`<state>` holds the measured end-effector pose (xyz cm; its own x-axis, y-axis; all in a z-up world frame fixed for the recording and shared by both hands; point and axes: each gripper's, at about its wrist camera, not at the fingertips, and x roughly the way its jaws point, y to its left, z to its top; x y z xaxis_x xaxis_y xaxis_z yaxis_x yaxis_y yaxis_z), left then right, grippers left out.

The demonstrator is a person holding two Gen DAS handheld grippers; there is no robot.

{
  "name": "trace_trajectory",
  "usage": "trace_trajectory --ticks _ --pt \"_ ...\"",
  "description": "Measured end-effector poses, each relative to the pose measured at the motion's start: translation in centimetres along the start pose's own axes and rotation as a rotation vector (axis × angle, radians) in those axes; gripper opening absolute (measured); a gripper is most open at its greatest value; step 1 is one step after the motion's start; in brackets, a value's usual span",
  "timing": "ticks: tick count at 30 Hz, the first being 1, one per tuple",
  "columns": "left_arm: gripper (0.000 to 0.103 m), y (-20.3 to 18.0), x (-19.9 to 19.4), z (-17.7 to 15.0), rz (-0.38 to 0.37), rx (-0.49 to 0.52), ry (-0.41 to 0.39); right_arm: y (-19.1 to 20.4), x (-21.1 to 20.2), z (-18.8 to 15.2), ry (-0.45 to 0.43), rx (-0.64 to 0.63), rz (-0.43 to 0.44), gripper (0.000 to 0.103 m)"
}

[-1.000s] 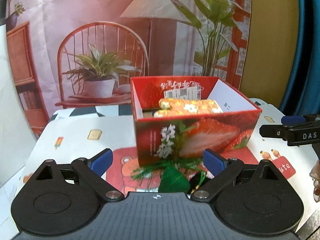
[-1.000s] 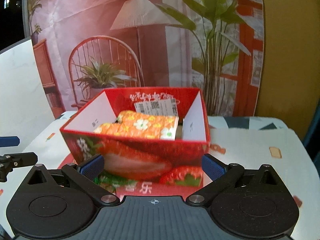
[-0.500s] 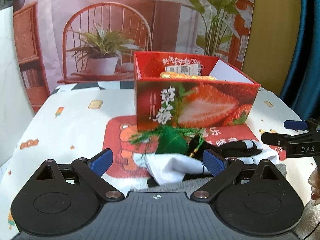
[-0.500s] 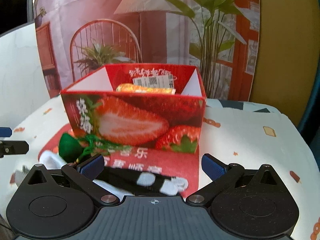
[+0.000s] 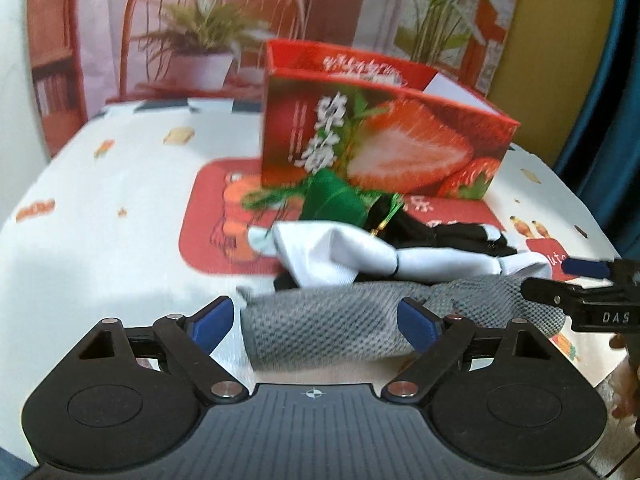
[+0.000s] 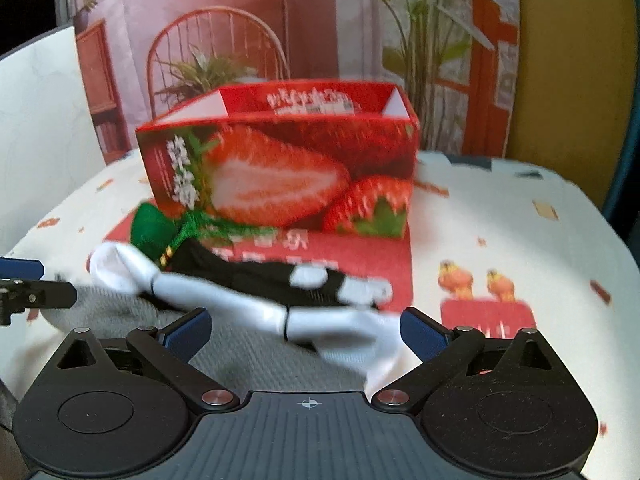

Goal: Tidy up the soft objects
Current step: 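Move both tools down to the grey knit cloth on the pile, then close both tools on the grey knit cloth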

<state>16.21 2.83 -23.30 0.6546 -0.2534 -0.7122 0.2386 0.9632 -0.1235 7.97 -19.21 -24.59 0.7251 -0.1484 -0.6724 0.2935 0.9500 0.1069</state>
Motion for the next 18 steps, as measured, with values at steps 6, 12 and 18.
trace_trajectory --ticks 6,12,18 --pt "0.090 0.2 1.5 -0.6 -0.019 -0.025 0.043 -0.9 0.7 -1.3 0.052 0.052 0.013 0.074" --pt "0.083 0.4 2.6 -1.3 -0.035 -0.043 0.069 -0.2 1.5 -1.9 0.083 0.026 0.026 0.066" --pt "0.061 0.2 2.7 -1.6 -0.023 -0.029 0.044 -0.1 2.0 -1.9 0.084 0.014 0.030 0.065"
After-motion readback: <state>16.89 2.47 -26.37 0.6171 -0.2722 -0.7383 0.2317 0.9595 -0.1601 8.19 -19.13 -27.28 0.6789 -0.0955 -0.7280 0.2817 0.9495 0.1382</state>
